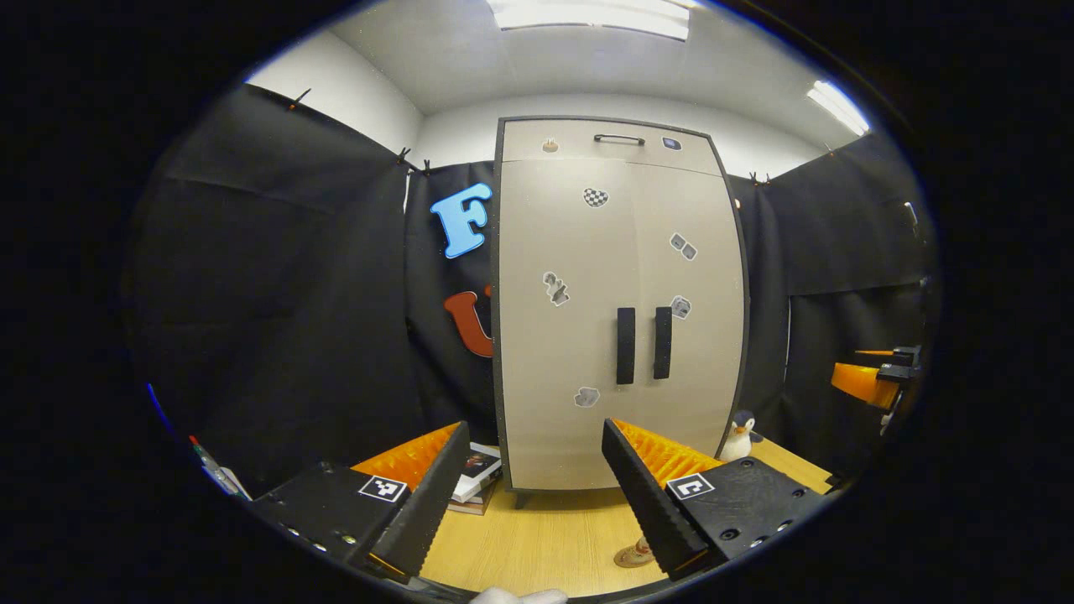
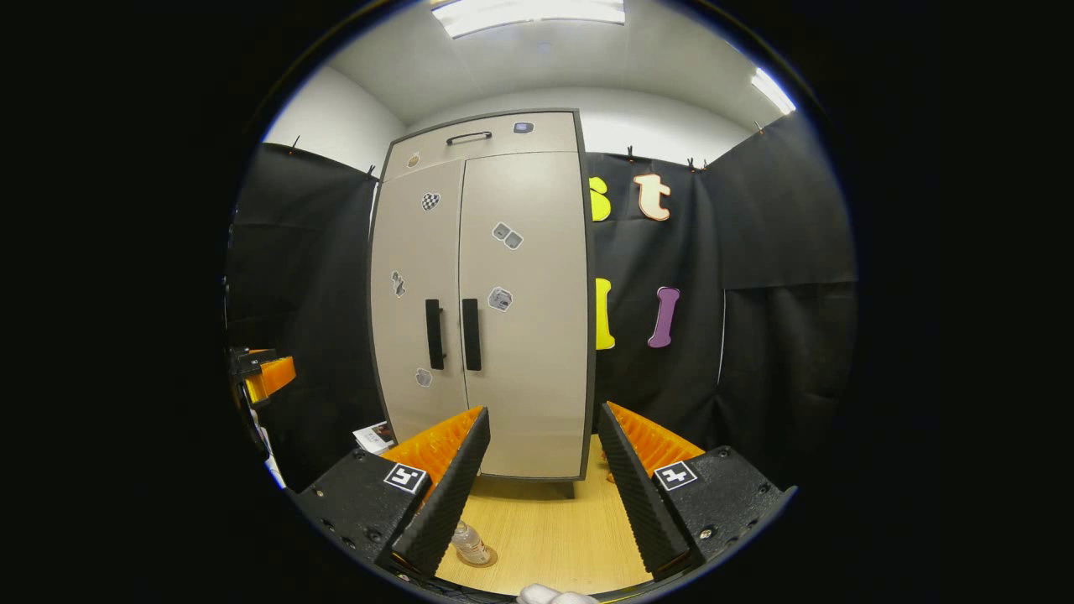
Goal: Grasp the bottle in the cabinet with the left hand and place it on the coaster, then close the right door with the right hand and the left door with the left hand.
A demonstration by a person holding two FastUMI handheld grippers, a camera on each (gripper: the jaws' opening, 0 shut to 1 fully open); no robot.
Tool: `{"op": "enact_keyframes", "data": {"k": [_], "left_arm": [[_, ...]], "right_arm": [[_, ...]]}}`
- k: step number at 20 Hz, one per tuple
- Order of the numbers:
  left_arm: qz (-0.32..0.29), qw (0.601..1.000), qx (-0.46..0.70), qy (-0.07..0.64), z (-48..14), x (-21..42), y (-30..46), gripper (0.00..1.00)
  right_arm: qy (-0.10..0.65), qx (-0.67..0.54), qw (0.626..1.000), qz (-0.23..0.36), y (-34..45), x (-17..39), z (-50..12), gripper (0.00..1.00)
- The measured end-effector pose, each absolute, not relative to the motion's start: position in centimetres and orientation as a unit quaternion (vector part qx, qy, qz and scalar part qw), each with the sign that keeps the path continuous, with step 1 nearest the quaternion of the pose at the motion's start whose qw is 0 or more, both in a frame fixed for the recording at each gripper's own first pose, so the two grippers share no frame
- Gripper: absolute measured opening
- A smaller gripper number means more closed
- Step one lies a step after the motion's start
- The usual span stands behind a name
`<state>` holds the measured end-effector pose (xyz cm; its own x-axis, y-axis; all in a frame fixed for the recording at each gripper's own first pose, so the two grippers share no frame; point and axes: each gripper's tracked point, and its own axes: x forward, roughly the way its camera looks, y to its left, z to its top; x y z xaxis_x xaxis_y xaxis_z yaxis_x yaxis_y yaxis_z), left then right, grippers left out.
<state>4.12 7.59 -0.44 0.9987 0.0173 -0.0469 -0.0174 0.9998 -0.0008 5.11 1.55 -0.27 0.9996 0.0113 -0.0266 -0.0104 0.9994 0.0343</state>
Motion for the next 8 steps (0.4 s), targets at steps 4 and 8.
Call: {"op": "enact_keyframes", "data": {"k": [4,8], "left_arm": [[0.005,1.0,0.003,0.024,-0.44,4.16,7.43,0.96],[0.003,1.0,0.005,0.024,-0.35,4.2,7.24,0.96]], "right_arm": [[0.012,0.015,1.0,0.007,1.66,5.1,-0.06,0.81],[0.01,0.013,1.0,0.009,1.77,4.99,0.16,0.81]]}}
